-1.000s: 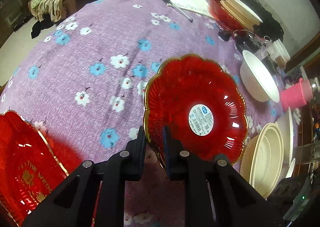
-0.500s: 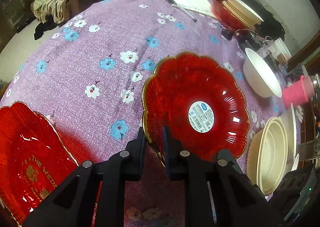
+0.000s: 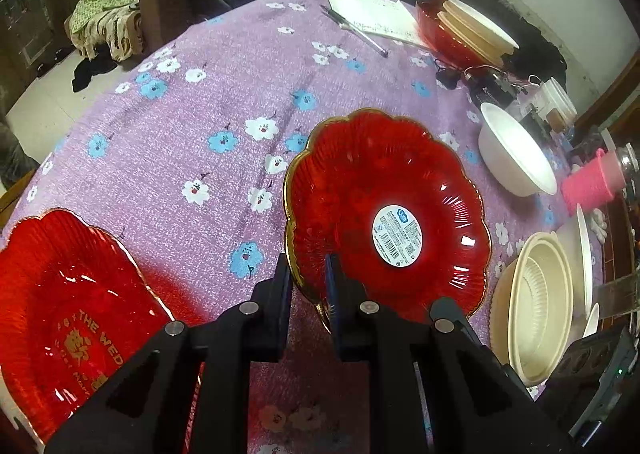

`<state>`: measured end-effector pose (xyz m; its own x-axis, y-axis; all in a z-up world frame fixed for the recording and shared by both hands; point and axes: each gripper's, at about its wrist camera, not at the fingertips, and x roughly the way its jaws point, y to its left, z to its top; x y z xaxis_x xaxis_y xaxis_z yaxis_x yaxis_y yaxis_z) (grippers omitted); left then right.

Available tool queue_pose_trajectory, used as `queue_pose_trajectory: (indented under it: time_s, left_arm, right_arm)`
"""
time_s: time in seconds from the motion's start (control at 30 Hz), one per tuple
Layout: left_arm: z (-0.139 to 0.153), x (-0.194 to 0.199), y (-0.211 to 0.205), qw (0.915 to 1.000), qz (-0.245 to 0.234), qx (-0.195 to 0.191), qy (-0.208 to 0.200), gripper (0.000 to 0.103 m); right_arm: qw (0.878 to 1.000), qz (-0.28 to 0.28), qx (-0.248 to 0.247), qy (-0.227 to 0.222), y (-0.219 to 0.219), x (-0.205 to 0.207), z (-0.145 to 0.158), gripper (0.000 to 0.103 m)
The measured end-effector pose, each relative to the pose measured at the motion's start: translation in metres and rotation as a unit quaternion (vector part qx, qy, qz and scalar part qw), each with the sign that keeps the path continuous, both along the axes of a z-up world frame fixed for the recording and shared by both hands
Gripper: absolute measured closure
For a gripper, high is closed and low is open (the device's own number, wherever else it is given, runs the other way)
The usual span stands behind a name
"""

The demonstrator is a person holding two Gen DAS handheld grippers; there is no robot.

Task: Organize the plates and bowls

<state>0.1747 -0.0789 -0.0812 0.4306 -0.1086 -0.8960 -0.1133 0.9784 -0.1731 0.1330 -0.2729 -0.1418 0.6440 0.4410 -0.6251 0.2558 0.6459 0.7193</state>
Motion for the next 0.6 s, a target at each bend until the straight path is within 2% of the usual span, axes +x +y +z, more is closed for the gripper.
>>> queue_pose_trajectory:
  time_s: [0.27, 0.6]
  left_arm:
    - [0.008, -0.005, 0.000, 0.9999, -0.002, 0.004, -0.013, 0.089]
    - [0.031, -0.019, 0.007, 0.9990, 0.000, -0.004, -0.044, 0.089]
  right_arm:
    - [1.000, 0.002, 0.008, -0.007, 0.000, -0.001, 0.003, 0.089]
    - [0.999, 0.012, 0.004, -0.036, 0.006, -0.008, 0.017, 0.089]
